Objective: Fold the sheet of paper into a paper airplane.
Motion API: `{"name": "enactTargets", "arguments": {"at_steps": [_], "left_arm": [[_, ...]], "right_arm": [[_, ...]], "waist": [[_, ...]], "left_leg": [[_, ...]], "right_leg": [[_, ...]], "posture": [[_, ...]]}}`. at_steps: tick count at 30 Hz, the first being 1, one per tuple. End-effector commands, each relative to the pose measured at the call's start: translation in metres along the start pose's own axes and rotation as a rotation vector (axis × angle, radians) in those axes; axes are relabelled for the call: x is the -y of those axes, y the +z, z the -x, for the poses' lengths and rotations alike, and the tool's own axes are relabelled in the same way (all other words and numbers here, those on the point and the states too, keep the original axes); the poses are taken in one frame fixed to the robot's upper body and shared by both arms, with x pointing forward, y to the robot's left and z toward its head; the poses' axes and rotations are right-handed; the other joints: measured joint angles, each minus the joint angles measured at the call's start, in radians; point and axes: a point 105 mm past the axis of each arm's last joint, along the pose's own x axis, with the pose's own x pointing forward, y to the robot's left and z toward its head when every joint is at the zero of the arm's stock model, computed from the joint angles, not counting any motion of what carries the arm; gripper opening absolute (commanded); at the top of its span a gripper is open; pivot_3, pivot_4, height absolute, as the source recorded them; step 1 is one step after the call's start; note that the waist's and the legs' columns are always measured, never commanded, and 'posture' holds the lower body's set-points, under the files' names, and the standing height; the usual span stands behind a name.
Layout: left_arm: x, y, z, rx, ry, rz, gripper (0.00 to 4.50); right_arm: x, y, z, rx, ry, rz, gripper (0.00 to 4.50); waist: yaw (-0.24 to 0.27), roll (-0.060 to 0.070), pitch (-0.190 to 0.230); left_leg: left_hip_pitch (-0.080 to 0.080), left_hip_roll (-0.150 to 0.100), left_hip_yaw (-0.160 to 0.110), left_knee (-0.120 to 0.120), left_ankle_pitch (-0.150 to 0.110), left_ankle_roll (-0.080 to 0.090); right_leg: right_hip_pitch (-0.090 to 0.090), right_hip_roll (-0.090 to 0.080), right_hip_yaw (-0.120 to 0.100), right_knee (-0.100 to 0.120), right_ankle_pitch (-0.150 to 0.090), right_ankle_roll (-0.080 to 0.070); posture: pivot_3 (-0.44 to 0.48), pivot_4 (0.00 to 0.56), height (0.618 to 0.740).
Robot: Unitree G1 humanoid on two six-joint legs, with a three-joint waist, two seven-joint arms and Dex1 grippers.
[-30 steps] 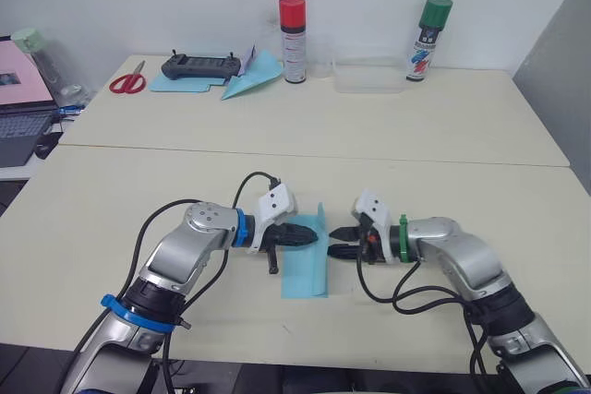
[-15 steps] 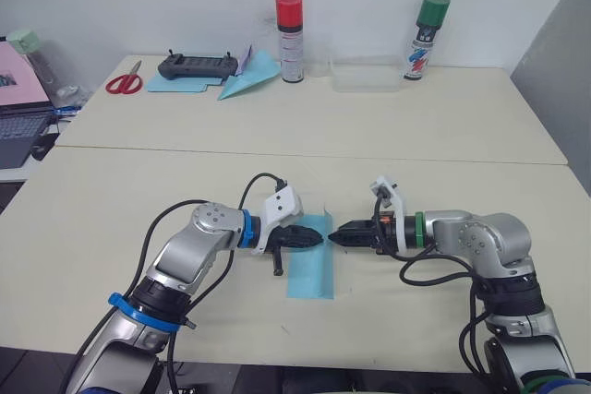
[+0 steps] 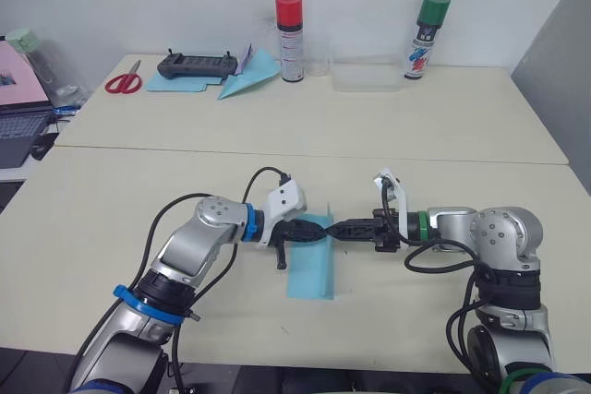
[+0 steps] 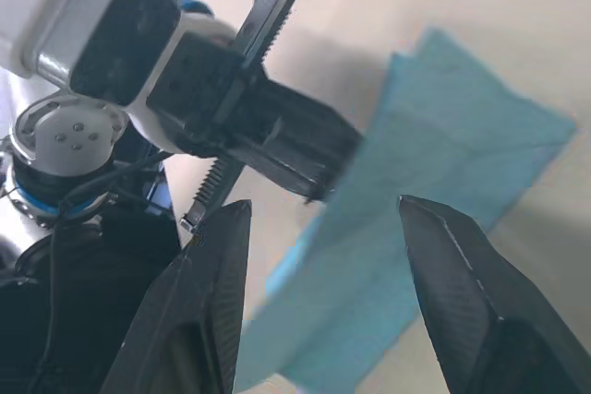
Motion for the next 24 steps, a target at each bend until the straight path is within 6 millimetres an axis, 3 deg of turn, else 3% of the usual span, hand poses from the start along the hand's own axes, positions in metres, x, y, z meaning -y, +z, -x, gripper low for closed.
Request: {"name": "enactTargets", "arguments": {"at_steps": [1, 13, 24], "left_arm": [[0.003, 0.024, -0.004, 0.057, -0.028, -0.045, 0.0], [0.004, 0.021, -0.006, 0.049, -0.03, -0.039, 0.0], [0.011, 0.027, -0.013, 0.077, -0.058, -0.026, 0.0]], "right_arm": [[-0.011, 0.001, 0.002, 0.005, 0.033, 0.033, 2.61], [0.007, -0.011, 0.007, -0.064, -0.097, 0.076, 2.61], [0.005, -0.01, 0.004, -0.063, -0.08, 0.06, 2.61]], "waist": [[0.0, 0.0, 0.0], [-0.009, 0.0, 0.0], [-0.012, 0.0, 0.0]], "left_leg": [[0.0, 0.0, 0.0, 0.0, 0.0, 0.0], [0.0, 0.0, 0.0, 0.0, 0.0, 0.0], [0.0, 0.0, 0.0, 0.0, 0.0, 0.0]], "right_leg": [[0.0, 0.0, 0.0, 0.0, 0.0, 0.0], [0.0, 0.0, 0.0, 0.0, -0.001, 0.001], [-0.001, 0.0, 0.001, 0.0, -0.001, 0.001]], "posture": [[0.0, 0.15, 0.74], [0.0, 0.15, 0.74], [0.0, 0.15, 0.74]]}}
